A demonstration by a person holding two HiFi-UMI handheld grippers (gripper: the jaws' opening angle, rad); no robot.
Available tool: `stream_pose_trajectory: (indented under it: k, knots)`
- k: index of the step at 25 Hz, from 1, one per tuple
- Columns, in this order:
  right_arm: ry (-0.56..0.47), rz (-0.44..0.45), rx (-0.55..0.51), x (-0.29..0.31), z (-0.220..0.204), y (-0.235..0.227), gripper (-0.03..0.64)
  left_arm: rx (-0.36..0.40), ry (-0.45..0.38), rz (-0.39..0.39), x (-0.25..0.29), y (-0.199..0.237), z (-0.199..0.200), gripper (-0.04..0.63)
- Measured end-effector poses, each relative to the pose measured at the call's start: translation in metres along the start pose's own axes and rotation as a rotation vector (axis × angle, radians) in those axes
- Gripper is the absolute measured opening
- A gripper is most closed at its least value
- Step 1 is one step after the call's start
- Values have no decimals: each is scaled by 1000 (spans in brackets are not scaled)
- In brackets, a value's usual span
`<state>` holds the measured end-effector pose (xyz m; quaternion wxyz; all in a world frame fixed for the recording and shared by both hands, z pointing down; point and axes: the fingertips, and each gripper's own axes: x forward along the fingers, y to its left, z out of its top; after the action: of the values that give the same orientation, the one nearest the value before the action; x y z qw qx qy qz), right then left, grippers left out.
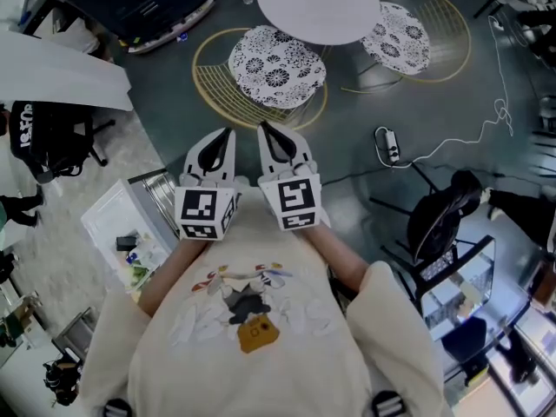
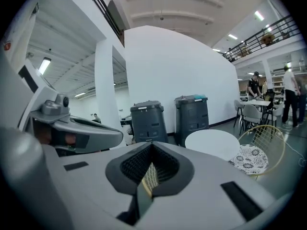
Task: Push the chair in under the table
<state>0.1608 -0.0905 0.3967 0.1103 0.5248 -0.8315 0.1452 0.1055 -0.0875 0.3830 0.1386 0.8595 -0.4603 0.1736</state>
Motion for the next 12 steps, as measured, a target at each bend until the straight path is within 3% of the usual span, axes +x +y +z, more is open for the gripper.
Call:
stream_pose_trajectory:
  k: [12]
  knots:
    - [-12,-4,-3,-2,4,3,8,30,14,-52,0,-16,-6,9]
